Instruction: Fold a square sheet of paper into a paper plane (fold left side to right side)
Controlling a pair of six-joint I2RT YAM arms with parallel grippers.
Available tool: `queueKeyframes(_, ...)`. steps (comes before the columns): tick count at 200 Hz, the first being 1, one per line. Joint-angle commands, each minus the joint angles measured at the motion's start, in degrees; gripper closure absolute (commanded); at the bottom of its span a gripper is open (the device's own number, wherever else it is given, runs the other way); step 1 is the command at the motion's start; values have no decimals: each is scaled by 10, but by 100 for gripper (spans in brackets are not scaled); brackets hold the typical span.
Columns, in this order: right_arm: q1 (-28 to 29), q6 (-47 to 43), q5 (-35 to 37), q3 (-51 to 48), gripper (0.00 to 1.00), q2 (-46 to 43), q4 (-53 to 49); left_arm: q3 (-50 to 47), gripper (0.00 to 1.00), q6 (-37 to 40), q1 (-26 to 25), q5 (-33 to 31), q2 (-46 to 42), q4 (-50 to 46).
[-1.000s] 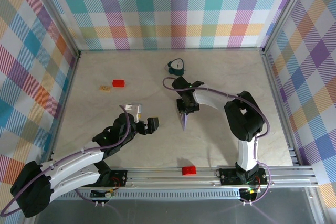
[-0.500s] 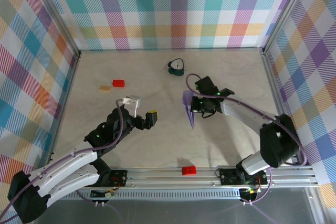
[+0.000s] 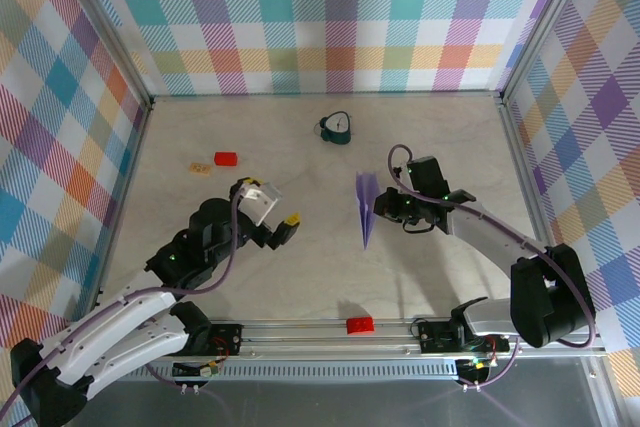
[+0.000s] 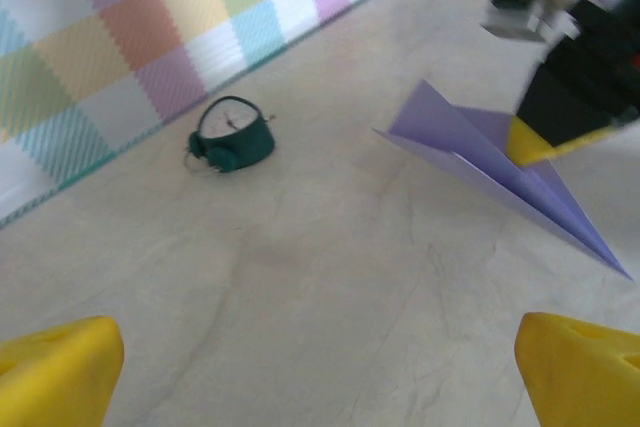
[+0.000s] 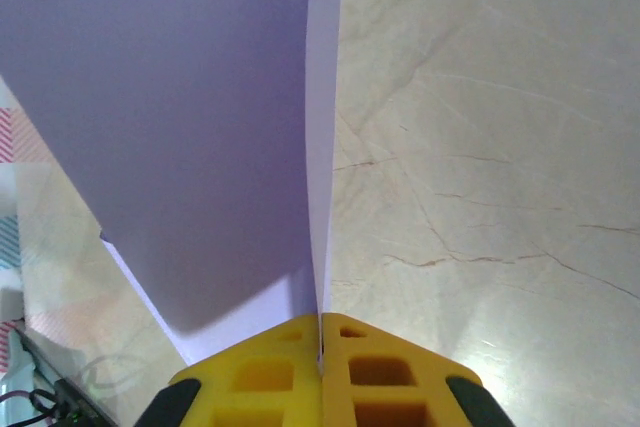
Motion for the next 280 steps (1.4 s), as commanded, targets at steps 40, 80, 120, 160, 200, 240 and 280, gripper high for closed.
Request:
queueKeyframes(40,-3,-14,-46,33,100,90,57,-95,0,133,7,86,42,40)
queueKeyframes(80,-3,-20,-66,66,100,160,82,-102,0,116,6,116,57,54)
queueKeyframes(120,-3,-27,-76,85,100,210,87,-101,0,110,6,132,61,52)
queueKeyframes(160,-3,-35,-69,91,100,232,82,-106,0,110,6,137,52,50)
queueKeyframes(200,-3,-41,-64,94,96,243,78,-106,0,111,6,137,55,49)
queueKeyframes(240,-3,-44,-59,91,88,245,76,-106,0,111,6,139,58,48)
queueKeyframes(280,-3,-48,-55,90,84,243,69,-106,0,111,6,143,58,47)
